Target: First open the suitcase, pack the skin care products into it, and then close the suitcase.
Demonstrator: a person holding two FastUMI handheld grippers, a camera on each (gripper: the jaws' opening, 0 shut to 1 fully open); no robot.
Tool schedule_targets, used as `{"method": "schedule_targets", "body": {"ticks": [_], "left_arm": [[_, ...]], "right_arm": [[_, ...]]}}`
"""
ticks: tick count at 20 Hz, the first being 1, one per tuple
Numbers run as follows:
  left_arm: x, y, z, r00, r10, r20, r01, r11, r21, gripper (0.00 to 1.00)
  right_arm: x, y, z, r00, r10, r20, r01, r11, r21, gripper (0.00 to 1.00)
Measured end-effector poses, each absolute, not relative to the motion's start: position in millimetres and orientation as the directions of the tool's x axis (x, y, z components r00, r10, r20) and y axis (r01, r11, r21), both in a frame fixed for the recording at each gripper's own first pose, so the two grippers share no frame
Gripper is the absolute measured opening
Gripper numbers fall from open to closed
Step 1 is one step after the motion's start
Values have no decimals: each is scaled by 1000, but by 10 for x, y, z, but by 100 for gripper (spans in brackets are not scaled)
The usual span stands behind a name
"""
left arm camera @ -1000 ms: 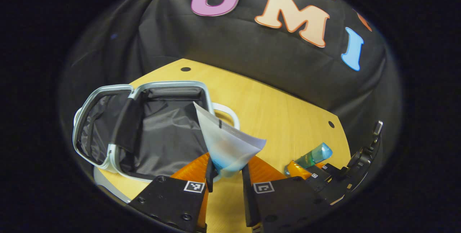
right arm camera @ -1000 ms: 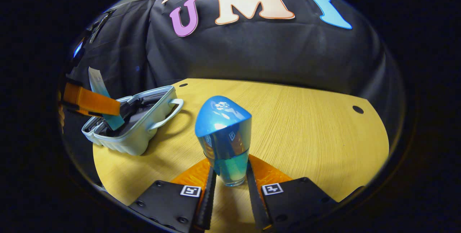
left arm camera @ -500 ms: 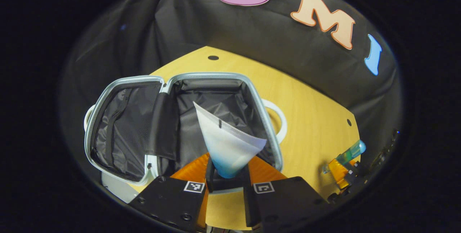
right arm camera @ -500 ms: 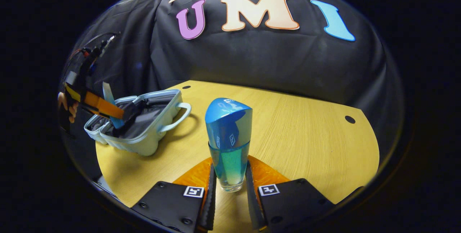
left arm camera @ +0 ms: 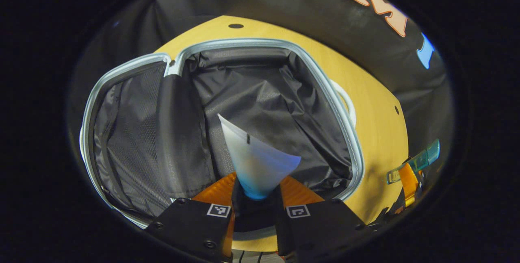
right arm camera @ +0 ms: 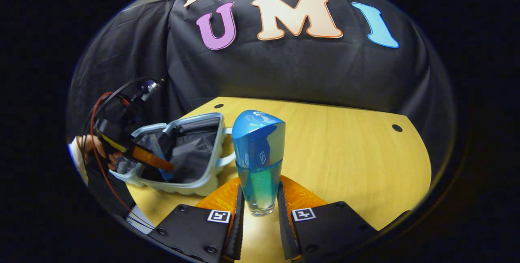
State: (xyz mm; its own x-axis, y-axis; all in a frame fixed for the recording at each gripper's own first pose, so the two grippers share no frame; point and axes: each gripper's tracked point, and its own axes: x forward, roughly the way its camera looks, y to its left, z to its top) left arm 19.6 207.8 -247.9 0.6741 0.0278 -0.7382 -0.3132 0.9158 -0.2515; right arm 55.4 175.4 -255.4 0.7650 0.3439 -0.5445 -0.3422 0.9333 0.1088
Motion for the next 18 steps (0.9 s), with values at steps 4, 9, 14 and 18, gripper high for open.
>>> {"method": "schedule_targets", "body": {"ticks": [4,9,14,18], "left_arm": [[180,2012,-2472,660,-78,-747,-256,912,-321,39],[154,1833,-2256,680,-163,-715,-228,880,-417,91],[-76,1959,-2001,710,-181,-680,-227,856,-465,97],[-332,2255,-1781,741,-140,-657,-263,840,-476,95]], "right_arm": [[469,2352,-2434,728,390,-564,-395,911,121,40],[519,3039,-2528,662,434,-611,-456,880,130,40],[613,3389,-2909,589,404,-700,-481,871,98,37],[597,3398,-3264,504,350,-789,-464,881,95,37]]}}
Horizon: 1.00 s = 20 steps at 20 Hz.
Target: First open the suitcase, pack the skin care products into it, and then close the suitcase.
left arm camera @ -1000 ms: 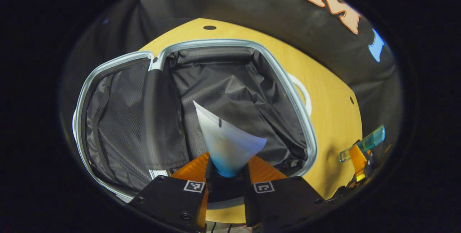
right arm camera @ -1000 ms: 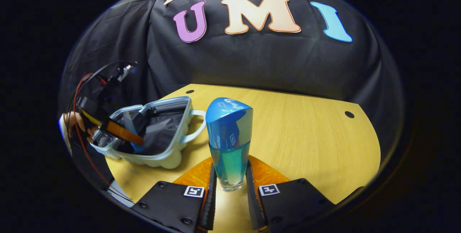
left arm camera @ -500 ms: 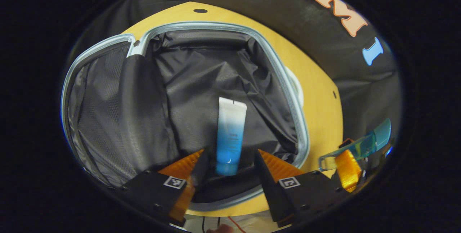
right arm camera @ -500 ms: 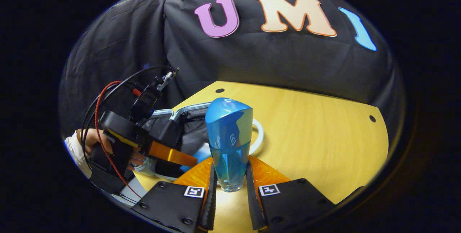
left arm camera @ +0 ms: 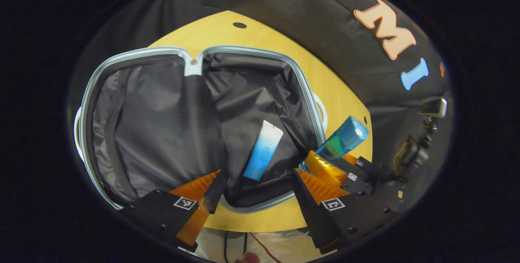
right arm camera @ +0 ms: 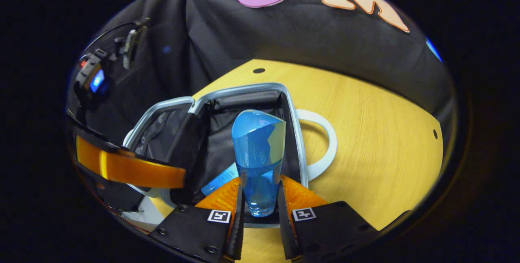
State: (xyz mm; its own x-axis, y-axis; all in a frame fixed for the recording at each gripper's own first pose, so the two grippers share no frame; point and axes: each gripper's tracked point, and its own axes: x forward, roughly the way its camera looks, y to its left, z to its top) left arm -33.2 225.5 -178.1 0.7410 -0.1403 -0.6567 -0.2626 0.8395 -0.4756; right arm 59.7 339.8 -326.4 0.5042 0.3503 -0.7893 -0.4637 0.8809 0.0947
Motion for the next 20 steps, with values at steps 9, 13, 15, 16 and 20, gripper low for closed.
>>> {"method": "schedule_targets", "body": {"ticks": [9,13,15,16,20], "left_arm": [[-862,2850,-1495,800,-23,-599,-370,767,-524,96],[-1095,3179,-1527,812,30,-583,-434,700,-567,96],[-1248,3396,-1548,813,64,-578,-468,663,-585,96],[-1319,3538,-1562,810,88,-580,-491,641,-589,97],[-1554,4066,-1638,792,186,-582,-573,557,-602,96]], "right_arm": [[519,3404,-3522,421,283,-862,-489,871,47,37],[530,3399,-3529,404,288,-868,-468,881,74,38],[532,3406,-3541,402,288,-869,-462,884,80,40],[532,3411,-3539,405,288,-868,-464,882,76,40],[524,3467,-3441,427,315,-848,-482,872,82,49]]}}
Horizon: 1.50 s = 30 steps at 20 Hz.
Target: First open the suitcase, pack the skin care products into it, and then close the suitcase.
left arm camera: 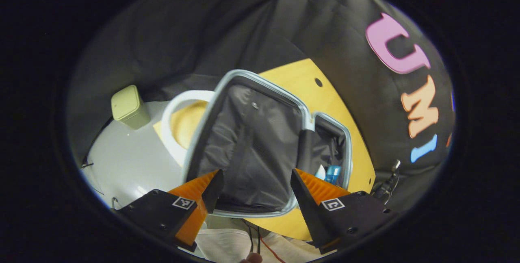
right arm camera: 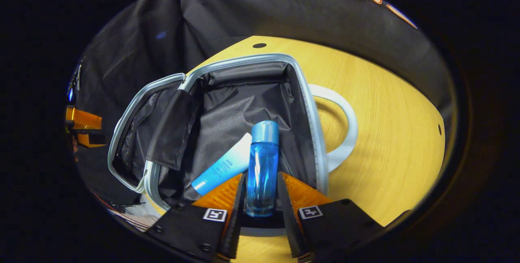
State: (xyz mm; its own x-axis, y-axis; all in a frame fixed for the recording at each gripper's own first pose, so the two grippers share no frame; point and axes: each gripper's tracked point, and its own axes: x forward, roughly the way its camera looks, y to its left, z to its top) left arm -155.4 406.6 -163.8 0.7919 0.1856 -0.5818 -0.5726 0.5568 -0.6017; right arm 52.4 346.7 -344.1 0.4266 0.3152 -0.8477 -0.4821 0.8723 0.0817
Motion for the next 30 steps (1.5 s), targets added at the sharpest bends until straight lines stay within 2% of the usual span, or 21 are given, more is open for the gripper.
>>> {"method": "schedule_targets", "body": {"ticks": [1,2,3,4,5,7,11,12,13,18,20,21,22,23,26,27,28,29,30], "left_arm": [[-1586,4189,-1638,788,206,-580,-587,535,-608,97],[-1621,4317,-1649,784,225,-578,-599,518,-611,97],[-1660,4427,-1669,778,247,-577,-612,502,-611,97],[-1688,4526,-1681,773,266,-576,-623,487,-612,97],[-1722,4636,-1698,768,284,-573,-633,472,-614,97],[-1837,4858,-1762,757,308,-576,-649,452,-612,97],[-1852,5134,-1976,746,308,-591,-662,446,-602,96],[-1815,5131,-2087,737,300,-606,-669,449,-592,92],[-1801,5140,-2173,733,288,-617,-671,453,-587,95],[-1684,5218,-2441,735,210,-645,-660,442,-607,92],[-1606,5197,-2495,755,169,-633,-632,444,-635,85],[-1559,5170,-2510,764,147,-628,-620,438,-651,77],[-1538,5171,-2517,769,132,-625,-612,434,-661,77],[-1518,5158,-2550,772,122,-623,-606,434,-666,68],[-1455,5149,-2591,776,98,-623,-598,429,-677,53],[-1454,5156,-2613,772,99,-628,-602,431,-672,45],[-1489,5212,-2659,751,126,-649,-629,435,-644,37],[-1480,5226,-2701,741,131,-659,-639,439,-632,7],[-1512,5218,-2689,739,134,-661,-639,449,-624,11]], "right_arm": [[530,3489,-3373,440,337,-833,-491,866,91,54],[530,3496,-3284,457,354,-816,-497,862,95,71],[540,3494,-3193,480,368,-796,-500,861,97,78],[564,3472,-3112,506,377,-776,-498,862,95,95],[585,3447,-2997,531,381,-757,-490,867,93,100],[602,3346,-2776,577,387,-719,-458,882,107,95],[664,2973,-2454,660,334,-673,-346,930,121,99],[671,2869,-2384,678,317,-663,-319,940,123,99],[666,2761,-2320,695,299,-654,-293,948,123,99],[595,2273,-2150,743,211,-635,-179,977,115,98],[512,2121,-2124,743,186,-643,-149,982,112,98],[470,2065,-2112,742,177,-647,-137,984,111,98],[435,2018,-2110,742,167,-649,-128,986,108,98],[402,1986,-2109,742,161,-651,-122,987,105,98],[303,1908,-2100,738,143,-659,-114,990,87,94],[283,1890,-2087,738,141,-660,-114,990,83,99],[273,1881,-2087,737,138,-662,-112,990,82,94],[265,1884,-2085,736,137,-663,-110,991,82,94],[255,1884,-2097,735,138,-664,-108,990,86,98]]}}
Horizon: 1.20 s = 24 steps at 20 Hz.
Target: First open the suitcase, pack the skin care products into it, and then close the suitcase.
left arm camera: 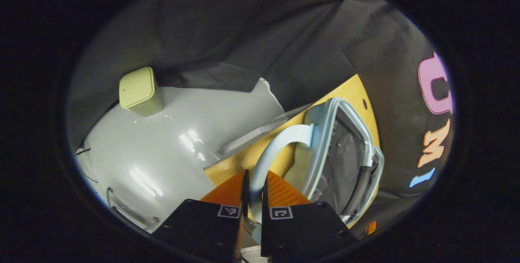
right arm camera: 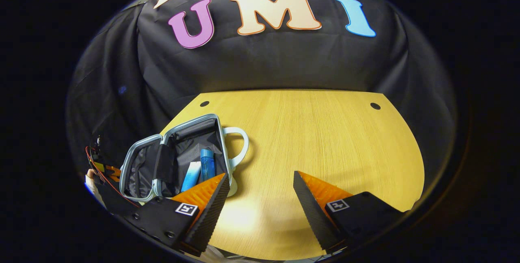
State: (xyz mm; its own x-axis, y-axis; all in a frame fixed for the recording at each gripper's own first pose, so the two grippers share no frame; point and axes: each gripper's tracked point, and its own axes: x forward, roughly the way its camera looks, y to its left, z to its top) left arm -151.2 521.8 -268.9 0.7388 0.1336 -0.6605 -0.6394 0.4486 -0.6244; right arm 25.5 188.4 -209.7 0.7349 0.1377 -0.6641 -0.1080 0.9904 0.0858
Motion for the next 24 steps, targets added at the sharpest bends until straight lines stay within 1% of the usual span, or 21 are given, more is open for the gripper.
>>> {"method": "schedule_targets", "body": {"ticks": [1,2,3,6,7,8,9,12,15,20,24], "left_arm": [[-1500,5227,-2688,745,135,-653,-630,465,-622,11],[-1488,5215,-2655,754,134,-643,-617,480,-623,11],[-1489,5207,-2621,761,132,-635,-607,491,-625,11],[-1505,5146,-2562,777,96,-622,-586,471,-659,9],[-1549,5135,-2477,786,92,-611,-579,457,-675,12],[-1488,5087,-2507,793,78,-605,-567,457,-685,5],[-1520,5064,-2485,791,81,-606,-570,456,-683,1],[-1565,5021,-2369,785,100,-611,-577,475,-664,1],[-1624,4899,-2013,801,130,-585,-557,519,-648,1],[-1642,4591,-1236,853,147,-500,-484,580,-655,1],[-1616,4314,-823,851,194,-488,-481,659,-578,1]], "right_arm": [[248,1893,-2094,735,140,-663,-108,990,89,94],[241,1903,-2097,736,143,-662,-110,990,91,99],[230,1908,-2111,734,145,-664,-111,989,93,99],[201,1921,-2144,727,152,-669,-115,988,99,99],[204,1924,-2144,726,156,-670,-118,988,103,99],[207,1921,-2144,725,159,-670,-120,987,105,99],[209,1916,-2144,725,161,-670,-122,987,106,99],[209,1896,-2157,723,163,-671,-125,987,104,99],[213,1848,-2138,724,162,-670,-119,987,110,99],[175,1678,-2242,720,178,-671,-115,984,138,99],[182,1543,-2292,714,195,-672,-113,980,164,99]]}}
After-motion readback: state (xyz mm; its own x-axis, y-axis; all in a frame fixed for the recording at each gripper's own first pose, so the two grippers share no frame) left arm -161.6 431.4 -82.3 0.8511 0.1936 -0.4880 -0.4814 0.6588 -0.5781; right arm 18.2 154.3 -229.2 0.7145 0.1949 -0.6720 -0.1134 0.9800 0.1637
